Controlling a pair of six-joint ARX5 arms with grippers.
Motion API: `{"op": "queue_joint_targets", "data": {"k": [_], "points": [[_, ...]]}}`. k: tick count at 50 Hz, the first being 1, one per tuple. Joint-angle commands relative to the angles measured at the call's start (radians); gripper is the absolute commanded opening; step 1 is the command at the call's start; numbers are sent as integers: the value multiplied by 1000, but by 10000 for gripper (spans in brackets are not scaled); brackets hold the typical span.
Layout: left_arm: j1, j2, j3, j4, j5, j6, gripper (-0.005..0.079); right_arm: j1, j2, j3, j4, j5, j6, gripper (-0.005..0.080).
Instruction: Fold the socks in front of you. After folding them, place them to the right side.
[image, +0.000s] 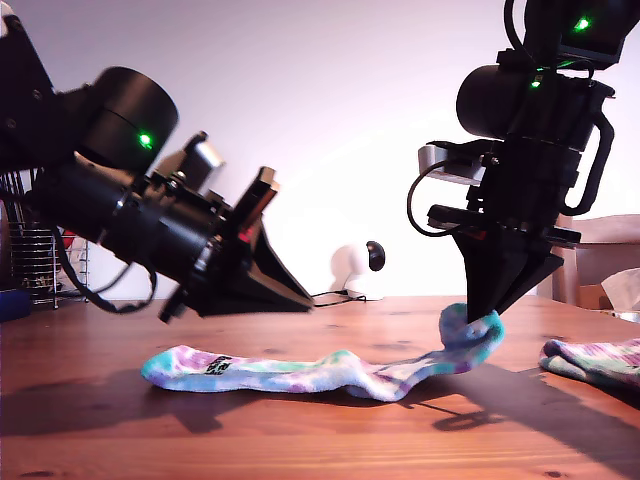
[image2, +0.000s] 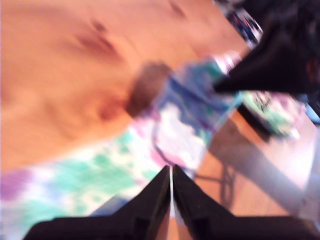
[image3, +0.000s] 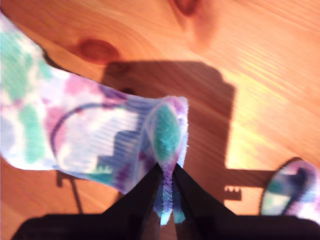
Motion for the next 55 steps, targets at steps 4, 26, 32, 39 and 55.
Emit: {"op": "queue_joint_targets", "data": {"k": [4,26,32,39,55], "points": [[-3,63,64,-72,38,14,-21,10,5,5,2,-5,-2,-13],[-5,203,290,-448,2,156,-21,10,5,5,3,-13,-3,-13],[-11,225,332,-536,-4,216,-21,10,5,5,4,-13,-3,-13],[-20,232,358,-594,-22,250,-21,10,5,5,7,-13,-3,-13],[-66,275,401,-594,-20,249,-21,10,-3,5,8,-14,-3,-13]]}}
